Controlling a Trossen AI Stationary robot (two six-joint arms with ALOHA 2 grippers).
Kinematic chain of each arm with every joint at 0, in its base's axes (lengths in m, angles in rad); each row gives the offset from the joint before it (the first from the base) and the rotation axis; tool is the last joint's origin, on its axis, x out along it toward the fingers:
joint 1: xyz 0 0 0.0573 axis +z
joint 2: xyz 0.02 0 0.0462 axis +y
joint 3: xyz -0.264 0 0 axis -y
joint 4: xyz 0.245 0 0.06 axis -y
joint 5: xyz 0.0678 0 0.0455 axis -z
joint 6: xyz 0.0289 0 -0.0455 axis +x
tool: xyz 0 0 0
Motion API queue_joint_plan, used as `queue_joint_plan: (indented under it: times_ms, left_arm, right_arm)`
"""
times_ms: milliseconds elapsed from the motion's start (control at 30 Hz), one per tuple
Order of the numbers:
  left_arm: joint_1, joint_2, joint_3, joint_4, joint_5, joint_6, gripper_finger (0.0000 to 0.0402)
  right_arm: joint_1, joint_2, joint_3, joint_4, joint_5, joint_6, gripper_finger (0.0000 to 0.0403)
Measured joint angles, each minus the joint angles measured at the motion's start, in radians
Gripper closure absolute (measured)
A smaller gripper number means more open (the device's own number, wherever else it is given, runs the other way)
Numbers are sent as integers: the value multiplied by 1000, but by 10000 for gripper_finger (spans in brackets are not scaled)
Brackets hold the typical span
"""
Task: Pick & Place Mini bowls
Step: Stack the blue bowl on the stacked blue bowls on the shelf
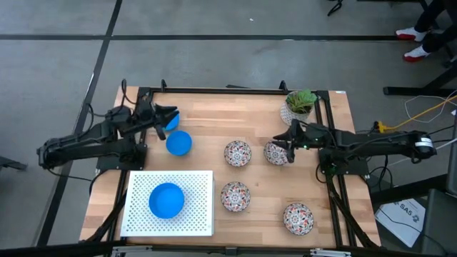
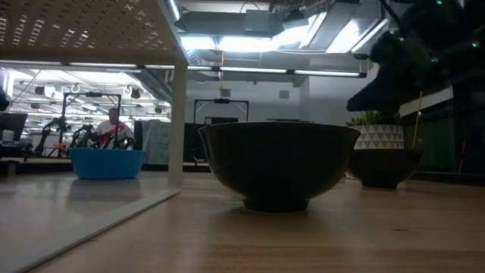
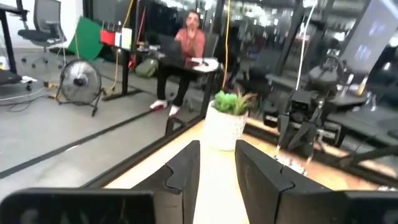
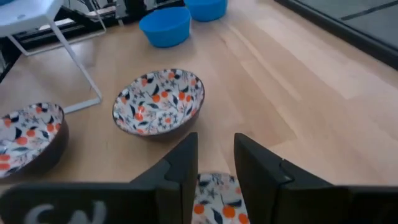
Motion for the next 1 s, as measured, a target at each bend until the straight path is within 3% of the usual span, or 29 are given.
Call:
queue_joint_plan:
  times_ms: [267,467,1000]
  left_arm:
    - [0,165,205,-245,0,39,304]
    - [0,254,319,-379,0,41,304]
    - [0,440,498,-687,0,38,304]
  right_arm:
    - [0,-113,-155,167,4,-3,299]
    - [0,-177,-223,197,52,-31,299]
    - [0,-431,-225,-41,1,-134,299]
